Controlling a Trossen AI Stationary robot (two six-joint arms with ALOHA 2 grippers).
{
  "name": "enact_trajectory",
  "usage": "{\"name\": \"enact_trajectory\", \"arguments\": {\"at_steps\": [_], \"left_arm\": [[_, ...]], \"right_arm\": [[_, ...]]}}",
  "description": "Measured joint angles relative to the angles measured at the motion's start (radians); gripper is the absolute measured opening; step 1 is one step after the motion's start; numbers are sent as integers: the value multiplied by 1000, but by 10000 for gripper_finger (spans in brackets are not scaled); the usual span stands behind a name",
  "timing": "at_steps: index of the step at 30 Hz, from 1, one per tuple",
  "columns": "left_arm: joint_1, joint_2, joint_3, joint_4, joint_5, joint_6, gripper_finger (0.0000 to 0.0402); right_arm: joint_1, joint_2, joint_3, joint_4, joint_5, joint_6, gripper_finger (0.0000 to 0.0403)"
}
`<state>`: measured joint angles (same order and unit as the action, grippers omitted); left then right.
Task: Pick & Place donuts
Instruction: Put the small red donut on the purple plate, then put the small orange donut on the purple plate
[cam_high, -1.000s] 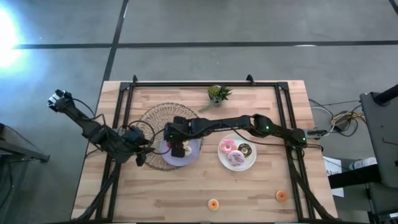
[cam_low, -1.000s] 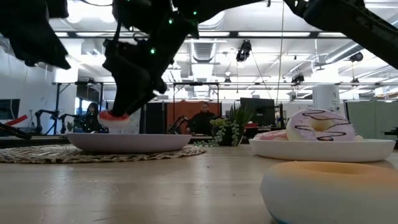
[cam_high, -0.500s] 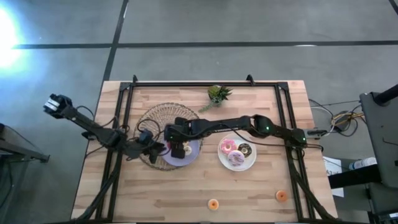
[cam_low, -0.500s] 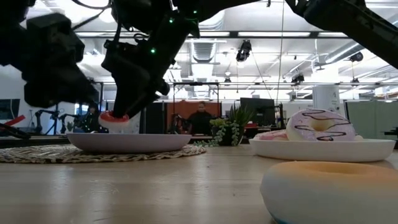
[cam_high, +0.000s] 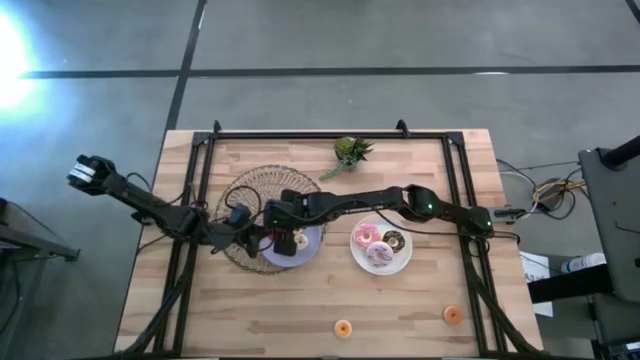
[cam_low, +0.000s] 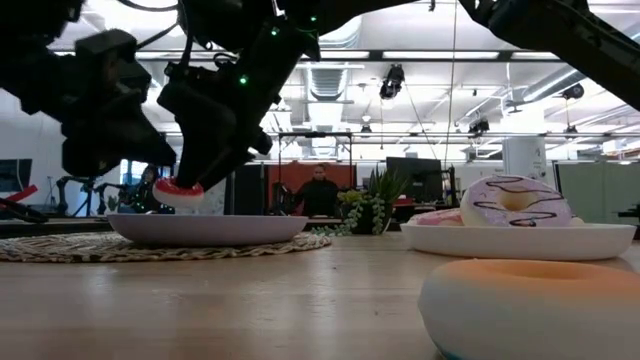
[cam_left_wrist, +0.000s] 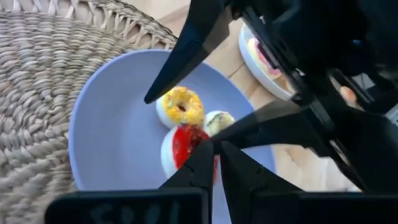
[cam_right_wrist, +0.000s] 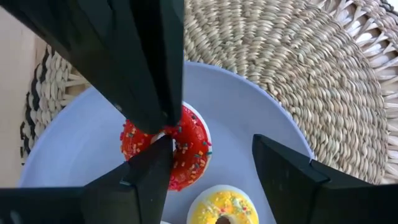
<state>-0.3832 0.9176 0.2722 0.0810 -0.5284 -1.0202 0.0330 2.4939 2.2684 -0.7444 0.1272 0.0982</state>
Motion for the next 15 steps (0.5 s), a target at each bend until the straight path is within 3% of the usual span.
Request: {"name": "enact_trajectory", "arguments": {"at_steps": [9, 15], "left_arm": [[34, 144, 2, 14, 22, 11, 4], [32, 111, 22, 14, 22, 26, 4]], "right_arm": [[0, 0, 16, -20, 0, 7, 215], [2, -7, 85, -153, -5, -39, 215]]}}
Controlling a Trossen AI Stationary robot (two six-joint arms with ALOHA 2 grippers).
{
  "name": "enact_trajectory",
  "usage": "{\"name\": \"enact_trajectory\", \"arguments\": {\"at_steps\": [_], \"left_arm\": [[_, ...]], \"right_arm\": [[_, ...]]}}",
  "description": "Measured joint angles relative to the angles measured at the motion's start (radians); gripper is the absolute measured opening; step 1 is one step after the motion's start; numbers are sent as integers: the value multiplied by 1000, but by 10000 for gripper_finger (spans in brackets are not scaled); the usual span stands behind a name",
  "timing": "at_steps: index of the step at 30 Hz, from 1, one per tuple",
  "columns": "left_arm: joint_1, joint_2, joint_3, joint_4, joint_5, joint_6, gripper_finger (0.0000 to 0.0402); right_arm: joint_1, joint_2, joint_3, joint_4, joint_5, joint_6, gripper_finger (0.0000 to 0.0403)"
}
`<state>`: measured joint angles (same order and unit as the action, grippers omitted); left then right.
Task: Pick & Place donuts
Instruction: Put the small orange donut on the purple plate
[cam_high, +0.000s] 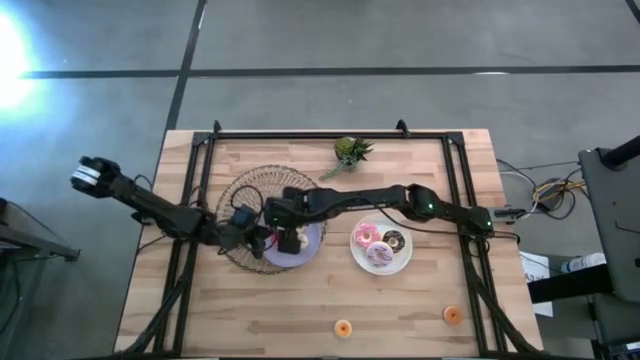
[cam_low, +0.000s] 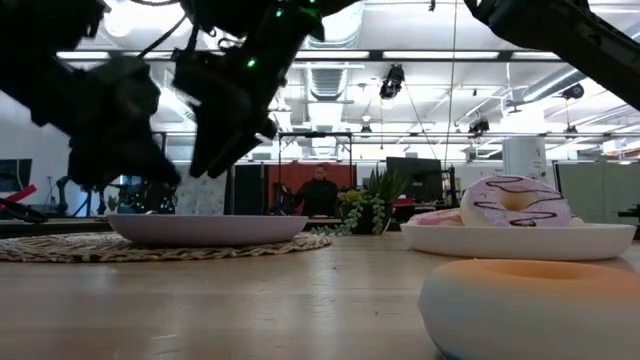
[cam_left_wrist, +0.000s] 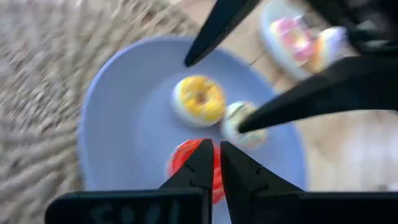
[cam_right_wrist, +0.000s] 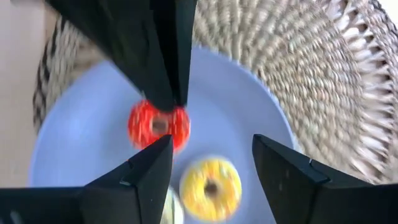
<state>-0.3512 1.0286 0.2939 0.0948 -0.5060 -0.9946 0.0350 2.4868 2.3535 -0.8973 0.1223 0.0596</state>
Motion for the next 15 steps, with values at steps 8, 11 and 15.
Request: {"name": "enact_trajectory", "arguments": {"at_steps": [8, 11, 15], "left_arm": [[-16, -142, 39, -102, 4, 135, 4], [-17, -175, 37, -132, 12, 146, 4], [-17, -190, 33, -136, 15, 164, 4]], "right_arm": [[54, -151, -66, -232, -4, -59, 214], [87, -234, -207, -235, -11, 21, 214], [158, -401, -447, -222, -11, 177, 214]]}}
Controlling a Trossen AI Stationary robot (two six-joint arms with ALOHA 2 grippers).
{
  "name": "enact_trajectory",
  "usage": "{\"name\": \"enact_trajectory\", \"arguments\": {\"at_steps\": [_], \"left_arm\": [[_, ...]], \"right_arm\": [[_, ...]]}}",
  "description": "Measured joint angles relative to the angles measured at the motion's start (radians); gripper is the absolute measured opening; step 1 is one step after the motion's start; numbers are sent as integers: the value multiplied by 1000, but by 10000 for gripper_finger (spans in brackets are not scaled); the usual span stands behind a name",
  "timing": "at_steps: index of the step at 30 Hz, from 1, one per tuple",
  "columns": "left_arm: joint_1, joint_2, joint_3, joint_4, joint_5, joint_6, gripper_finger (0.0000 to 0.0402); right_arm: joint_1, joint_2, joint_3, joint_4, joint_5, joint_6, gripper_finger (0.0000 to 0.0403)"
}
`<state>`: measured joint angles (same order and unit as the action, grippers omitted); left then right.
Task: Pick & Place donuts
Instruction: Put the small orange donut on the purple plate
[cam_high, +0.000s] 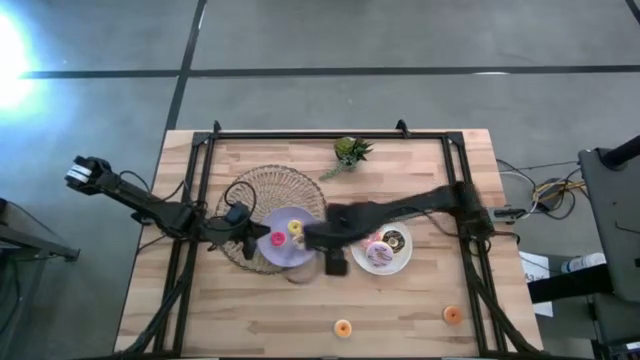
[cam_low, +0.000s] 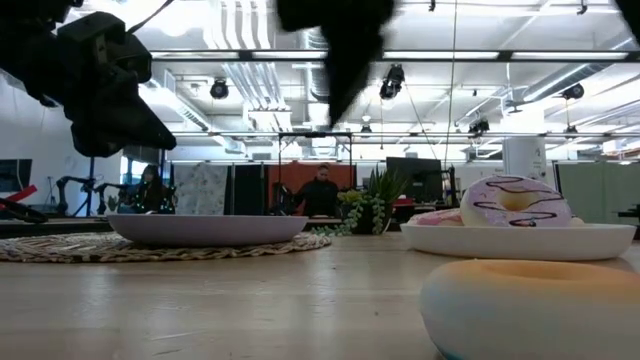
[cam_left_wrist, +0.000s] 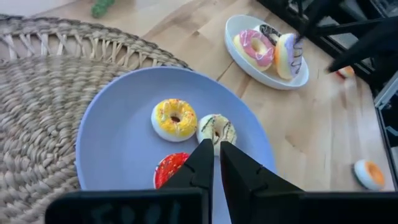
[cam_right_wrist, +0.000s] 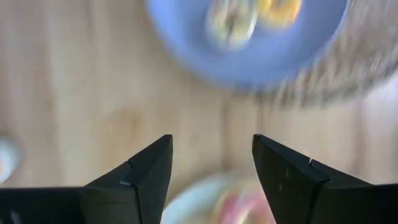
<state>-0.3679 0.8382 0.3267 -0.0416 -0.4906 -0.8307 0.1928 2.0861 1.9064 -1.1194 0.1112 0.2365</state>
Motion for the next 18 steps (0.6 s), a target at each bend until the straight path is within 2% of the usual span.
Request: {"name": "enact_trajectory", "arguments": {"at_steps": [4, 9, 18], "left_arm": [[0, -1, 0, 7, 3, 11, 4], [0, 1, 0, 10, 8, 14, 4], [0, 1, 0, 13, 23, 14, 4]], "right_arm": [[77, -168, -219, -4, -25, 271, 214], [182, -331, -405, -6, -63, 636, 214], [335, -421, -673, -57, -385, 1296, 215]]}}
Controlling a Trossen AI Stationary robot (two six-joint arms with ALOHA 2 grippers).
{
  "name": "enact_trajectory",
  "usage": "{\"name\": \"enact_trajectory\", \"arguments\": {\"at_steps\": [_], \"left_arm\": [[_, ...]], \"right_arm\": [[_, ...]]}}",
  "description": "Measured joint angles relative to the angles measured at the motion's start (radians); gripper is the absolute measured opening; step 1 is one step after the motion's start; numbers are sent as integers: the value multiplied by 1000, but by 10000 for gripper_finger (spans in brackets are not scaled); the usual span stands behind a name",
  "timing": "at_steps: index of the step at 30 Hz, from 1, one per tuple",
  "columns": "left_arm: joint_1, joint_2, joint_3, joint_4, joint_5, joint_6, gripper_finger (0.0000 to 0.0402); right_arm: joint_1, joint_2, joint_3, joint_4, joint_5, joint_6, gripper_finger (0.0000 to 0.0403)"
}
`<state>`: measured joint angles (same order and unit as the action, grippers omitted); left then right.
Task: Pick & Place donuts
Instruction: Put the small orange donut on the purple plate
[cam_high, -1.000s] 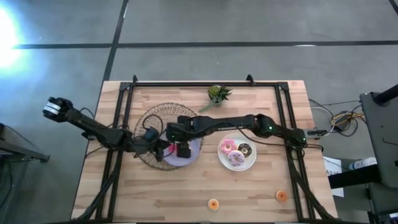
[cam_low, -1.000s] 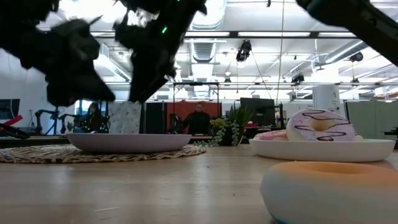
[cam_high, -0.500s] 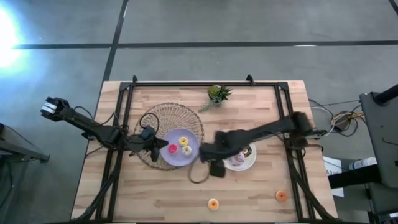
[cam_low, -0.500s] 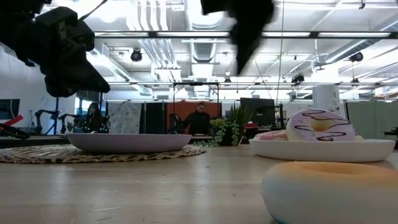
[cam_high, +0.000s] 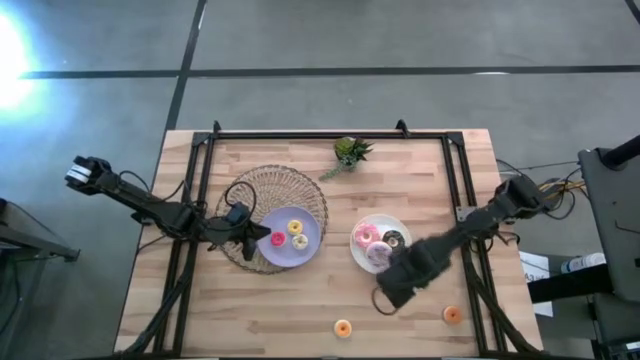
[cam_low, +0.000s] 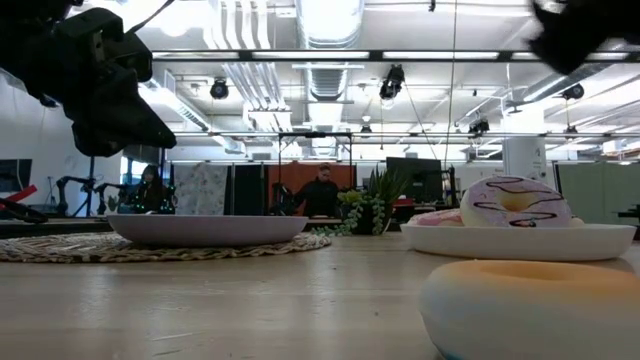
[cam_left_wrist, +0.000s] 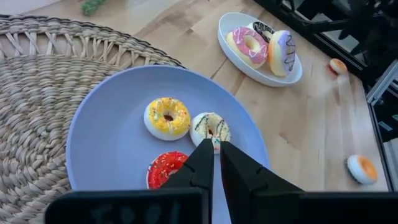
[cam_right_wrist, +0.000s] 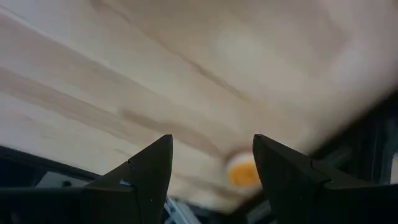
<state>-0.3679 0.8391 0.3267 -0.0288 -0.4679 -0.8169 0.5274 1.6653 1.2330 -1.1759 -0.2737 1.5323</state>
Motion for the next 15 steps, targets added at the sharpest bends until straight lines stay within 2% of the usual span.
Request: {"name": "enact_trajectory", "arguments": {"at_steps": [3, 9, 15], "left_arm": [[0, 0, 0, 0, 0, 0, 4], [0, 0, 0, 0, 0, 2, 4], [0, 0, 0, -1, 0, 9, 4]], "right_arm": [[49, -12, -32, 4, -61, 125, 215], [157, -22, -70, 43, -147, 257, 214], [294, -56, -174, 236, -181, 491, 215]]}}
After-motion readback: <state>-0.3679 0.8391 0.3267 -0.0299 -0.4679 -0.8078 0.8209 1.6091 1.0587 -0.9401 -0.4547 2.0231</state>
